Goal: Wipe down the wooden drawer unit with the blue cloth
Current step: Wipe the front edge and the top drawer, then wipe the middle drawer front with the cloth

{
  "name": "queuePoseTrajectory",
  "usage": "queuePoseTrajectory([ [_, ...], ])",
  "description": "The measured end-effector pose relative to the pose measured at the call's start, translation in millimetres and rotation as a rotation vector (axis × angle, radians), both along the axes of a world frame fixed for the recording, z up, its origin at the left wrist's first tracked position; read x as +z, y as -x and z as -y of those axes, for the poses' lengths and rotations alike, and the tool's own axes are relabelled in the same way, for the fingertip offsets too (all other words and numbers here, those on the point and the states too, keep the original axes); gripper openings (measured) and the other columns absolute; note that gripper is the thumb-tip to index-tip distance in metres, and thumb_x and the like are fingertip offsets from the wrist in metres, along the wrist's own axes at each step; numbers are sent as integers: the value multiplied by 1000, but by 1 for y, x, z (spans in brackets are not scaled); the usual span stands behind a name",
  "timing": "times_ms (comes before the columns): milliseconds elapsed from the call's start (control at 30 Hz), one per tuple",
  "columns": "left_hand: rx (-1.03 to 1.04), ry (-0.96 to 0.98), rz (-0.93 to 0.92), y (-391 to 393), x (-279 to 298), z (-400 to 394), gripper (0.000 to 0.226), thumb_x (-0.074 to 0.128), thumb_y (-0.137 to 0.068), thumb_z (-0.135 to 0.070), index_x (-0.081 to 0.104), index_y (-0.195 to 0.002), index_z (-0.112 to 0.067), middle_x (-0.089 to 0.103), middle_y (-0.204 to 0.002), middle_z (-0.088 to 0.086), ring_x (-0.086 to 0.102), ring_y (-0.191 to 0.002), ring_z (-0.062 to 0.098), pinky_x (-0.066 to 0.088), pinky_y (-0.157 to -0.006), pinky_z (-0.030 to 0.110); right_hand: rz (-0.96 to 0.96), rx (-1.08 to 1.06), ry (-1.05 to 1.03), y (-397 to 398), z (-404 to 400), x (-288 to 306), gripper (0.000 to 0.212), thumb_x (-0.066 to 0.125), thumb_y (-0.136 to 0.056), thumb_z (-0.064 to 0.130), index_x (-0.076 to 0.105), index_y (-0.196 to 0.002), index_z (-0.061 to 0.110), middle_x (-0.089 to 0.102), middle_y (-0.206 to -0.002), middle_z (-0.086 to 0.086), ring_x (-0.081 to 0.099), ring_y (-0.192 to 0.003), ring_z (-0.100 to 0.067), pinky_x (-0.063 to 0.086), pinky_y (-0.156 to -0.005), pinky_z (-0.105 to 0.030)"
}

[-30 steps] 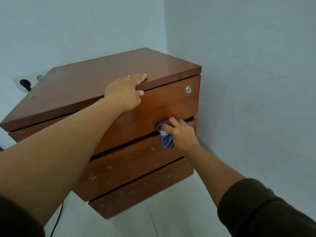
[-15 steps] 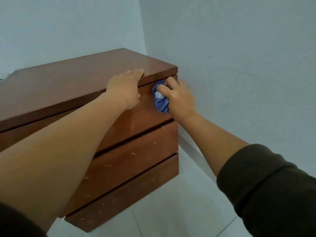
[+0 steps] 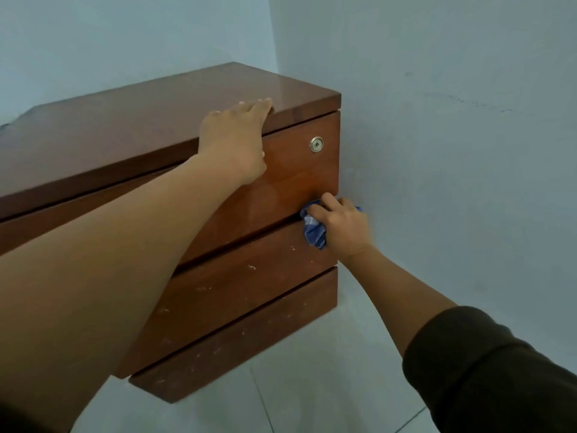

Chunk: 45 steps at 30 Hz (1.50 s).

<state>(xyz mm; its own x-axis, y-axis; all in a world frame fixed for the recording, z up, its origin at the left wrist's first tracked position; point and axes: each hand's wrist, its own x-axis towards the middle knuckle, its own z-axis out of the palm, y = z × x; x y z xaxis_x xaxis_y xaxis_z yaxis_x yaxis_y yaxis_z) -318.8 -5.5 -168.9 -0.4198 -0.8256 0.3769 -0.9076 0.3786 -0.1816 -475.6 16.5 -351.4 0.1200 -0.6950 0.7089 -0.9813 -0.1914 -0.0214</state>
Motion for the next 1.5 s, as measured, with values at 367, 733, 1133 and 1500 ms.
queuePoseTrajectory([
  [367, -192, 97, -34, -54, -36, -43, 72, 49, -93, -13, 7, -151, -21, 6, -159, -2, 0, -147, 16, 0, -119, 42, -150, 56, -380, -31, -64, 26, 37, 90, -51, 23, 70, -82, 25, 67, -76, 4, 65, -67, -21, 46, -45, -23],
  [733, 244, 254, -26, -231, -39, -90, 98, 67, -83, -24, -3, -151, -13, -5, -159, 9, -8, -146, 25, -2, -114, 53, -193, 220, -784, -168, -82, 58, 60, 60, -91, 15, 37, -145, 25, 36, -139, -7, 59, -105, -35, 49, -86, -41],
  [1133, 360, 221, -63, -263, -51, -89, 109, 78, -69, -13, 5, -150, -16, 20, -151, 9, 12, -144, 28, 5, -117, 52, -145, 95, -868, -260, -80, 38, 81, 60, -91, 13, 9, -153, 24, 3, -158, -8, 54, -117, -35, 48, -88, -40],
  [1500, 353, 268, -70, -263, -59, -82, 108, 77, -69, -9, 5, -150, -14, 22, -149, 11, 16, -141, 31, 3, -116, 51, -34, 46, -861, -268, -75, 32, 78, 59, -90, 14, 13, -152, 24, 6, -156, -6, 59, -106, -33, 47, -75, -37],
])
